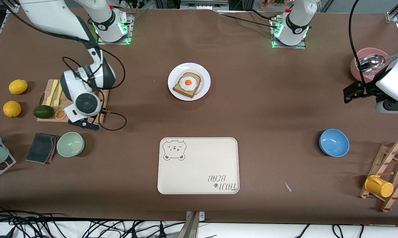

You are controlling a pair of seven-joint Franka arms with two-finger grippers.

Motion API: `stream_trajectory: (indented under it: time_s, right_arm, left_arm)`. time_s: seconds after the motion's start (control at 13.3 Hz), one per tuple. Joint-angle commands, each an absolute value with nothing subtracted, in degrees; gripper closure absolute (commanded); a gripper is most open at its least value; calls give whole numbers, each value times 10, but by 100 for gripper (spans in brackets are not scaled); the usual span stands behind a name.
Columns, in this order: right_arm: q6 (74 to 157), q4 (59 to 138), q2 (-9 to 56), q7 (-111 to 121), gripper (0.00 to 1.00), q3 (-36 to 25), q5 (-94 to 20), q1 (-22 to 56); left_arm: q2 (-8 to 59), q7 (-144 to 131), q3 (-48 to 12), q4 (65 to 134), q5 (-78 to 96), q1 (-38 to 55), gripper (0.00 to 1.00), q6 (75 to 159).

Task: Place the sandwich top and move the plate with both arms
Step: 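Reach the right gripper down to the bread slice on the cutting board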

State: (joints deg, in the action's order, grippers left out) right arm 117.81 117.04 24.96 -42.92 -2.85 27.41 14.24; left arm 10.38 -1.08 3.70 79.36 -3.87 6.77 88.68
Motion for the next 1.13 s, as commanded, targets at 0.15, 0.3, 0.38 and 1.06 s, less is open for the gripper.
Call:
stream_trajectory:
  time_s: [0.15,0.3,0.38,1.06]
  right_arm:
    - [1249,1236,217,-466,17,-52,299,149]
    - [1310,1270,214,-465,23,-79,300,149]
    - [1321,1275,214,-465,26,-81,300,149]
    - [1309,1273,207,-466,59,-79,300,150]
  left_arm:
    - [106,-24,27,775,-18,70,0,878]
    - [107,-33,32,775,-18,64,0,875]
    - [112,-47,30,777,-26,71,0,875]
    - [105,-45,30,787,-8,53,0,857]
